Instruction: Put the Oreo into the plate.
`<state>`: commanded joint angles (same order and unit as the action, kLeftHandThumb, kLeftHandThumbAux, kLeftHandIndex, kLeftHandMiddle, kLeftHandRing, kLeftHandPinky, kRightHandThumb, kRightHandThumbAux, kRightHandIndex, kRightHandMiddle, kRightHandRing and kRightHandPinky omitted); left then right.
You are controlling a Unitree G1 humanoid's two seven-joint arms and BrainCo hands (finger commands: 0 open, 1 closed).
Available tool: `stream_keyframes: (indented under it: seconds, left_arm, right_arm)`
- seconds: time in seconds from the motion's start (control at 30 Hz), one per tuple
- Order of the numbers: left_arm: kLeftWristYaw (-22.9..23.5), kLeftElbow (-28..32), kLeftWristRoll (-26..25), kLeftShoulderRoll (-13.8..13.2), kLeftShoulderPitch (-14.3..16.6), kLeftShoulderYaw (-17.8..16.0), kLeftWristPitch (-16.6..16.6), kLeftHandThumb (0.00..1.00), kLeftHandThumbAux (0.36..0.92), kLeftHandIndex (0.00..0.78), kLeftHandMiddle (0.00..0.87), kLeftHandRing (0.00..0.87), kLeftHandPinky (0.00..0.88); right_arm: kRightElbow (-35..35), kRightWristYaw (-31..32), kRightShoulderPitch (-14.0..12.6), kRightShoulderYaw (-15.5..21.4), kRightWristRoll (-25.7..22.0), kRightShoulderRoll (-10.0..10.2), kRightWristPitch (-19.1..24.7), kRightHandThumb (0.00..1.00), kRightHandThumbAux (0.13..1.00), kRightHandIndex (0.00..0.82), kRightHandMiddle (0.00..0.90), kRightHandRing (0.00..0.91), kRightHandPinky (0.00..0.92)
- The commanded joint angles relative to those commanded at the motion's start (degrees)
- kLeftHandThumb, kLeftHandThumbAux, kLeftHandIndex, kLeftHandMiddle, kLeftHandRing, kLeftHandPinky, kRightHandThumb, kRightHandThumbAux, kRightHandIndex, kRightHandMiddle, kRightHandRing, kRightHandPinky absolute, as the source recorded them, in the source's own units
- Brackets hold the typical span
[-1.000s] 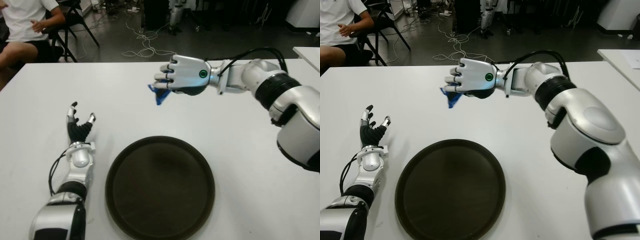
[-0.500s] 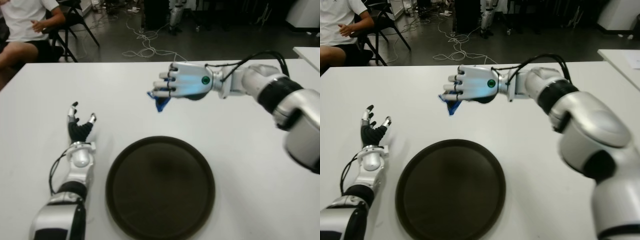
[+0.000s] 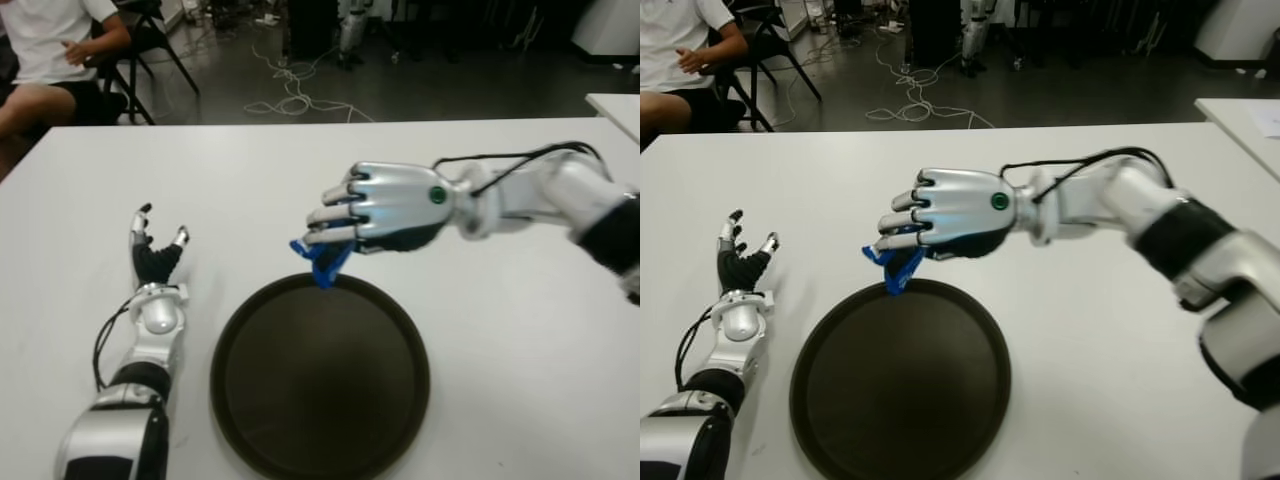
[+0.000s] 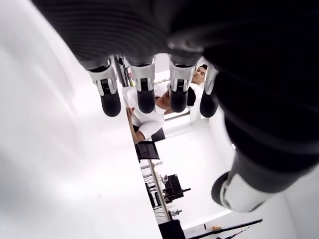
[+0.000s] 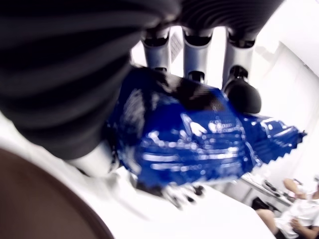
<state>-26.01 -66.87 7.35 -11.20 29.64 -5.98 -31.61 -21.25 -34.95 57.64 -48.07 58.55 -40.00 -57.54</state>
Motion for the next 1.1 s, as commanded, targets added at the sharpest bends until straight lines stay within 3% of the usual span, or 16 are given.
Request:
stream_keyframes:
  seconds: [0.23, 0.43, 0.63, 0.87, 1.1]
  left_arm:
    - [0.31, -0.11, -0.13, 0.09, 0.19, -0.02, -0.12, 0.000, 0.728, 0.015, 0.022, 0.008, 0.013]
    - [0.35, -0.15, -0.15, 0.14, 0.31, -0.03, -0.39, 0.000, 0.722, 0.022, 0.032, 0.016, 0.021]
    - [-0.57, -0.25, 0.68, -0.17, 0.36, 0.51, -0.13, 0.000, 0.722, 0.028, 0.038, 0.024, 0.026]
    - [-0.64, -0.38, 0.74, -0.16, 0.36, 0.46, -0.24, 0.000, 0.732, 0.031, 0.046, 0.031, 0.029]
    - [-0.14, -0.52, 0.26, -0.01, 0.34, 0.12, -0.35, 0.000, 0.720, 0.032, 0.043, 0.027, 0.026]
  right_arm:
    - [2.44, 5.20, -2.64, 5.44, -1.36, 0.79, -3.27, 0.692, 0.730, 0.435, 0.842, 0.841, 0.828]
    - [8.20, 11.76, -4.92, 11.37, -8.18, 0.07, -6.72, 0.696, 0.728, 0.436, 0.853, 0.855, 0.844]
    - [7.67, 20.28, -4.96, 12.08, -11.91, 0.41, -11.30, 0.699, 0.728, 0.436, 0.872, 0.876, 0.859]
    - [8.58, 27.79, -7.34, 14.95, -15.90, 1.60, -10.30, 0.699, 0.726, 0.436, 0.863, 0.855, 0.831]
    - [7.52, 33.86, -7.15, 16.78, -17.00, 3.40, -10.01, 0.699, 0.724, 0.437, 0.841, 0.833, 0.809]
